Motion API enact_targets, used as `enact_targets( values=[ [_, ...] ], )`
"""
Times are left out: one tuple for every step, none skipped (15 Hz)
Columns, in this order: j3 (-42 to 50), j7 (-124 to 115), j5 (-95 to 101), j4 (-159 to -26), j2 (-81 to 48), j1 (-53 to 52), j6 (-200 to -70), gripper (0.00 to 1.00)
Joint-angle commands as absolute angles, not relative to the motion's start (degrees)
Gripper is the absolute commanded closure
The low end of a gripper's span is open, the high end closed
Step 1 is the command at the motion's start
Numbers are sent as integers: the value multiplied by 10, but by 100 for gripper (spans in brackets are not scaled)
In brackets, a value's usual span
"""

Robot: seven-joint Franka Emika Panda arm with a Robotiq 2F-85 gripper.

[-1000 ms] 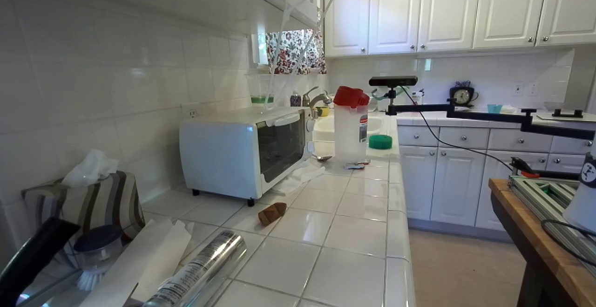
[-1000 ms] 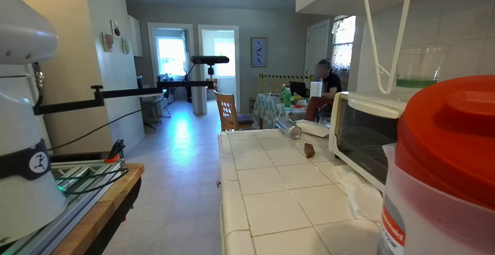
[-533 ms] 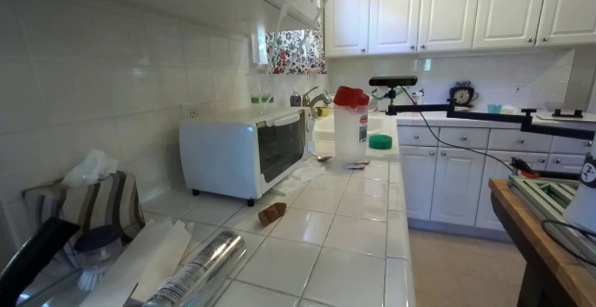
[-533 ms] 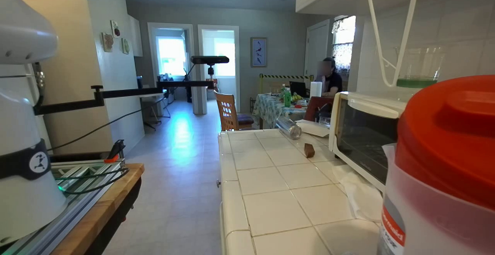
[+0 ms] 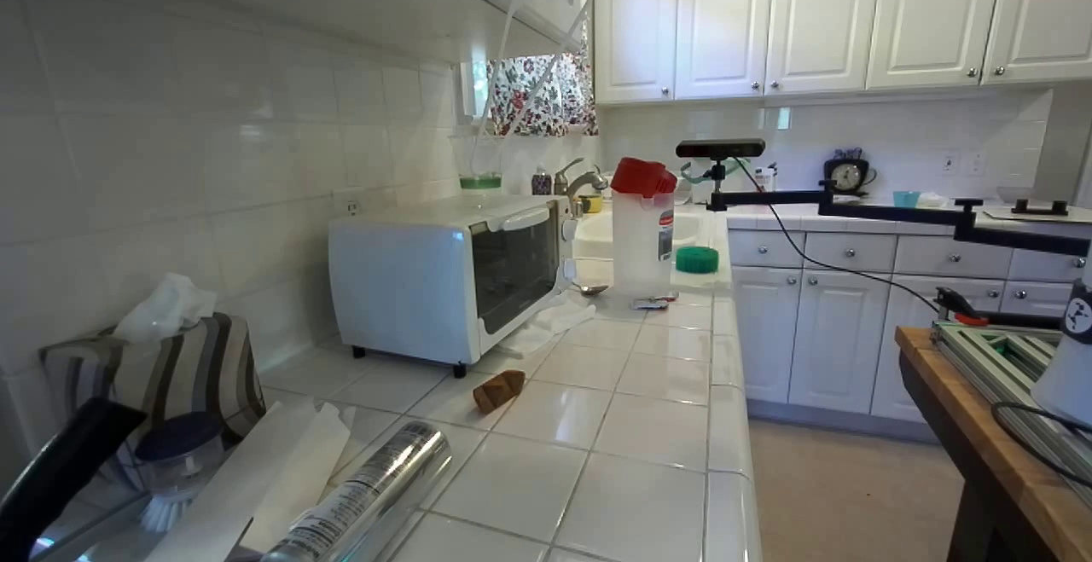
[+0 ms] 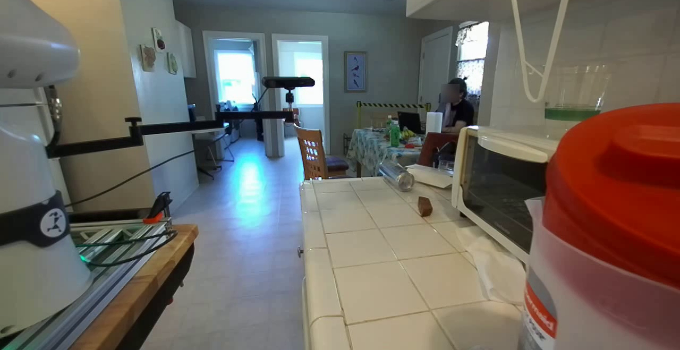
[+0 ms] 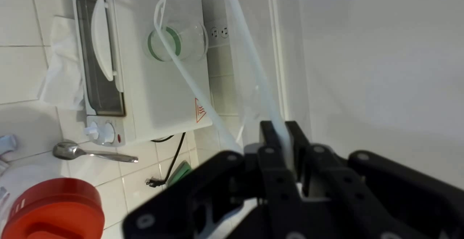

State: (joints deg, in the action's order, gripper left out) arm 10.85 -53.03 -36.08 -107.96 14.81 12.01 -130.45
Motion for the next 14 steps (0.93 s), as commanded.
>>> enact_targets(
  values=[
    [116, -551, -364, -1056, 128, 120, -1296, 97],
    [117, -554, -365, -1054, 126, 121, -1296, 97],
    [119, -557, -364, -1050, 119, 121, -1295, 97],
    [121, -559, -363, -1048, 114, 122, -1295, 97],
    [122, -563, -361, -1045, 108, 123, -1294, 97],
    [123, -564, -361, -1045, 104, 123, -1294, 97],
    [124, -566, -361, -1043, 99, 124, -1293, 97],
    [124, -569, -360, -1041, 93, 125, -1293, 97],
    [125, -570, -359, -1039, 89, 125, -1292, 97],
    [126, -572, -359, -1035, 84, 125, -1290, 97],
    [127, -574, -358, -1033, 80, 126, -1290, 97],
    [128, -576, -358, -1029, 76, 126, -1289, 97],
    [130, -579, -358, -1026, 72, 126, -1288, 97],
    [131, -581, -358, -1022, 67, 127, -1287, 97]
  ],
)
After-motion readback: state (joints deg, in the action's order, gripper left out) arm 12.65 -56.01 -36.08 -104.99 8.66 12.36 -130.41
